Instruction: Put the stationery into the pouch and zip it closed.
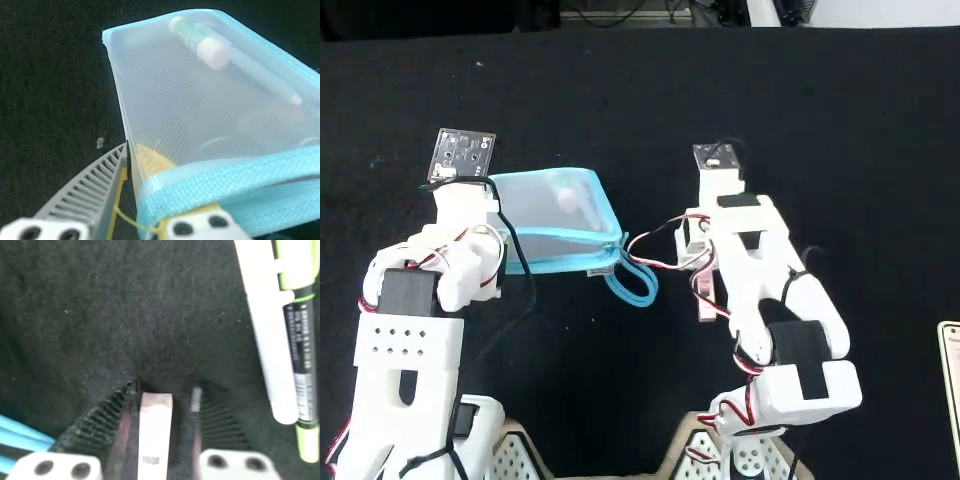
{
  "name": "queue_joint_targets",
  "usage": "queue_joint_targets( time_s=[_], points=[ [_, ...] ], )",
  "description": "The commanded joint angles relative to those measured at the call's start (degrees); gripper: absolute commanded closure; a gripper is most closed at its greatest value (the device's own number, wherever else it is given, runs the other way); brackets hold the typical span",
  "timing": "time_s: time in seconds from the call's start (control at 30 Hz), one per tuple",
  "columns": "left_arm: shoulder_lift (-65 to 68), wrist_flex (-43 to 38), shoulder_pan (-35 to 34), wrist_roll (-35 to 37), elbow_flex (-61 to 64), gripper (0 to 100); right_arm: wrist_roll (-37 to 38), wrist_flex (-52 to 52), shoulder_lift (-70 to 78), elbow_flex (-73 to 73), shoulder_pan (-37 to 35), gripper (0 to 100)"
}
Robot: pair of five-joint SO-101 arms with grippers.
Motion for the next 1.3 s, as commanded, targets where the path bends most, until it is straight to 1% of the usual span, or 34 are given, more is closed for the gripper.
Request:
queue_joint_targets(
  time_s=[0.0, 0.1, 0.23, 0.3, 0.37, 0.47, 0.53, 0.6, 0.67, 0.8, 1.03, 1.27],
  points=[
    [0.35, -0.26, 0.04, 0.18, 1.63, 97, -0.18, -0.35, -0.57, -2.59, 0.44, 97.2],
    [0.35, -0.26, 0.04, 0.18, 1.63, 97, 0.18, -4.13, -2.51, -1.45, 0.35, 98.6],
    [0.35, -0.26, 0.04, 0.18, 1.63, 97, 5.45, -16.62, -6.90, 5.32, 0.00, 98.7],
    [0.35, -0.18, 0.04, 0.18, 1.63, 97, 6.42, -19.34, -8.75, 7.60, 0.00, 98.5],
    [0.35, -0.18, 0.04, 0.18, 1.63, 97, 6.51, -18.37, -9.71, 7.87, 0.18, 95.0],
    [0.35, -0.18, 0.04, 0.18, 1.63, 97, 6.59, -13.63, -10.59, 7.69, 0.00, 82.5],
    [0.35, -0.18, 0.04, 0.18, 1.63, 97, 6.68, -9.32, -11.82, 7.43, -1.49, 77.5],
    [0.35, -0.18, 0.04, 0.09, 1.63, 97, 7.74, -4.75, -13.85, 6.99, -3.60, 77.3],
    [0.35, -0.26, 0.04, 0.09, 1.63, 97, 10.90, -1.67, -16.31, 7.16, -6.07, 77.3],
    [0.35, -0.26, 0.04, 0.09, 1.63, 97, 18.90, -0.79, -21.41, 11.12, -9.05, 77.3],
    [0.35, -0.26, 0.04, 0.00, 1.63, 97, 30.42, -0.26, -24.66, 15.08, -8.53, 77.3],
    [0.35, -0.35, 0.04, 0.09, 1.63, 97, 35.34, -0.26, -18.51, 14.55, -8.70, 77.3]
  ],
)
